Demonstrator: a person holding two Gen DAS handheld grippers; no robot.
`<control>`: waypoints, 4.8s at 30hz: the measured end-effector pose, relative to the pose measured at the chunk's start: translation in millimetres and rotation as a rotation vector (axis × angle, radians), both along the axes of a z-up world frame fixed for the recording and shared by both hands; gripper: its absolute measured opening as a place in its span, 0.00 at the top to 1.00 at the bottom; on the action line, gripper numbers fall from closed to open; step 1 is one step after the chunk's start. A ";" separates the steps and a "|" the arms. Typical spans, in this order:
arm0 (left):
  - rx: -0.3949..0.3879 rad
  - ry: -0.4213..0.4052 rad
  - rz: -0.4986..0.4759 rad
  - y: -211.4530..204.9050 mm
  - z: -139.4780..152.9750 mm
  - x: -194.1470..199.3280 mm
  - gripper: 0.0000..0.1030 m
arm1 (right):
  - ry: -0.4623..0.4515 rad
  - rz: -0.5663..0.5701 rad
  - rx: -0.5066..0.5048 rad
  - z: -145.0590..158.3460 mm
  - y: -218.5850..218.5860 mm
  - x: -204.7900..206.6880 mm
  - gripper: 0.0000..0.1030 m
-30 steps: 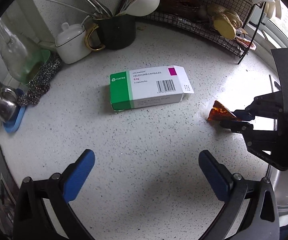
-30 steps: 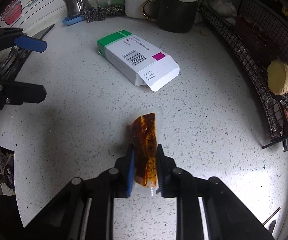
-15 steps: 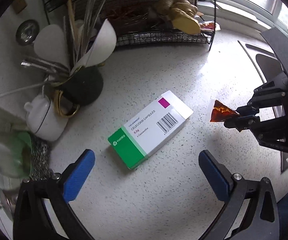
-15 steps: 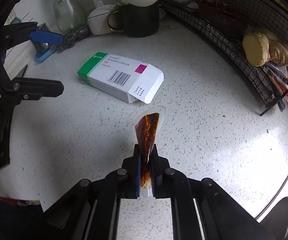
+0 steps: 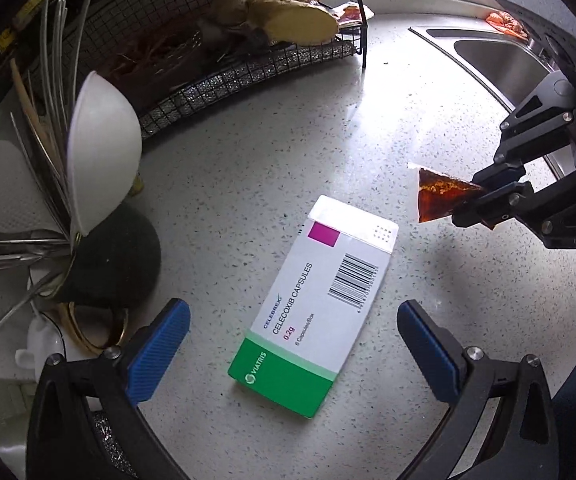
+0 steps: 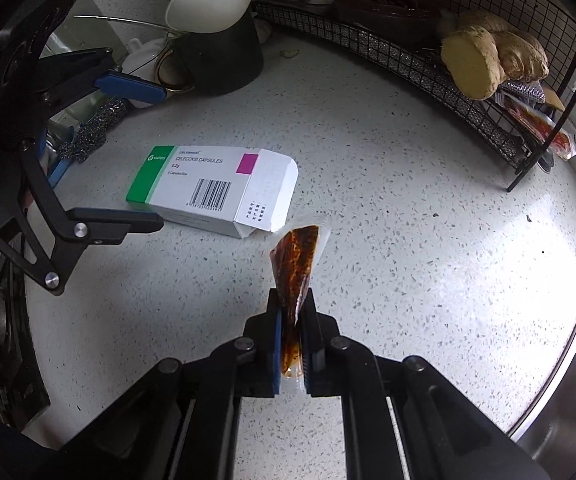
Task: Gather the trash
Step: 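Grasp the green-and-white medicine box with the left tool while the right tool holds the packet, then carry the medicine box and sauce packet down toward the red bucket, then open both tools to drop the box and packet into the bucket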
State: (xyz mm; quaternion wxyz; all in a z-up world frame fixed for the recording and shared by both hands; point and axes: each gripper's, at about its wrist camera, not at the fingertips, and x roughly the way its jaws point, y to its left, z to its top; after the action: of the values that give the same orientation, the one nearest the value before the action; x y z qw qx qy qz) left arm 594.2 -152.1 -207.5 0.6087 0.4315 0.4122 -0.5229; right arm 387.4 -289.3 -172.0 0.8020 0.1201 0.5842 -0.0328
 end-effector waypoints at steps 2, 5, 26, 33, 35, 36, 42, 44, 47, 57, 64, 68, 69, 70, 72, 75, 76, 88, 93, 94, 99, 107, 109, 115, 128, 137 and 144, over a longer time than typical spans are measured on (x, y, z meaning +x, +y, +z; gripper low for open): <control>-0.001 0.014 -0.014 -2.8 -6.8 4.0 0.00 | 0.008 0.004 0.004 -3.7 -2.4 -0.1 0.93; 0.015 0.056 -0.034 -6.9 -19.8 8.8 0.00 | 0.021 0.013 0.011 -11.1 -7.2 4.4 0.93; -0.009 0.229 0.215 19.8 1.1 -16.2 0.36 | -0.022 0.056 0.016 13.9 -7.6 1.8 0.93; -0.065 0.188 0.426 45.5 48.6 -44.7 0.36 | -0.104 0.065 -0.006 52.3 -9.4 -22.1 0.93; -0.076 0.180 0.471 55.0 59.2 -56.8 0.37 | -0.130 0.067 -0.007 64.3 -10.1 -30.0 0.93; -0.079 0.172 0.488 59.5 65.1 -61.3 0.37 | -0.143 0.076 -0.011 69.0 -8.7 -36.0 0.93; -0.071 0.123 0.602 81.6 86.6 -107.2 0.37 | -0.173 0.139 0.013 85.4 -5.9 -62.5 0.93; -0.067 0.120 0.668 90.3 91.7 -121.3 0.37 | -0.182 0.172 0.017 89.5 -3.1 -68.8 0.93; -0.080 0.129 0.765 100.5 100.6 -141.1 0.37 | -0.180 0.231 0.035 91.3 7.3 -78.2 0.93; -0.108 0.091 0.961 153.5 118.5 -222.8 0.37 | -0.160 0.396 0.052 97.4 56.5 -118.1 0.93; -0.112 0.069 1.053 201.9 122.2 -282.4 0.37 | -0.167 0.469 0.073 97.6 102.6 -153.3 0.93; -0.120 0.063 1.081 224.8 124.2 -319.0 0.37 | -0.164 0.501 0.076 97.5 133.4 -181.1 0.93; -0.123 0.061 1.086 228.7 124.6 -327.1 0.37 | -0.164 0.509 0.076 97.5 141.4 -188.6 0.93; -0.125 0.057 1.091 233.8 124.3 -337.1 0.37 | -0.168 0.515 0.079 97.5 148.1 -195.8 0.93; -0.130 0.053 1.105 242.8 122.7 -354.9 0.37 | -0.165 0.524 0.078 95.8 160.1 -209.1 0.93; -0.141 0.070 1.133 255.4 115.9 -379.2 0.37 | -0.169 0.540 0.031 89.4 178.6 -226.9 0.93; -0.141 0.075 1.143 258.3 112.0 -387.4 0.37 | -0.168 0.546 0.027 86.9 183.3 -233.2 0.93; -0.084 0.235 1.272 276.7 12.3 -471.1 0.37 | -0.021 0.570 0.024 7.9 209.5 -285.5 0.93; -0.057 0.248 1.326 279.0 -34.3 -484.6 0.37 | 0.066 0.584 0.038 -44.3 216.4 -291.1 0.93; -0.065 0.257 1.339 280.1 -43.7 -484.7 0.37 | 0.072 0.588 0.034 -54.1 217.5 -289.5 0.93; -0.053 0.246 1.377 279.2 -102.2 -481.7 0.37 | 0.091 0.567 0.024 -106.8 221.3 -275.6 0.93; -0.030 0.304 1.391 269.2 -214.4 -475.2 0.37 | 0.132 0.545 0.013 -218.5 218.6 -267.8 0.93; -0.029 0.320 1.376 266.3 -237.4 -473.2 0.37 | 0.135 0.535 0.003 -243.9 215.4 -266.1 0.93; -0.004 0.344 1.307 248.8 -286.4 -469.1 0.37 | 0.162 0.489 0.004 -298.5 204.1 -264.0 0.93; 0.001 0.329 1.162 226.9 -304.5 -459.2 0.15 | 0.177 0.441 0.019 -321.4 180.1 -283.6 0.93; 0.024 0.297 1.198 239.7 -303.9 -456.1 0.00 | 0.175 0.462 0.020 -319.5 181.1 -283.4 0.93; 0.036 0.286 1.228 255.2 -306.9 -457.9 0.00 | 0.182 0.518 0.022 -326.3 193.7 -280.3 0.93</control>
State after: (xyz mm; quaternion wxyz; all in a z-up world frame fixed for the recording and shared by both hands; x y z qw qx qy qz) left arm 136.3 103.0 -514.4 0.7294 0.0525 0.6707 -0.1236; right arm 107.0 -95.6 -498.2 0.7266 -0.0283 0.6653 0.1692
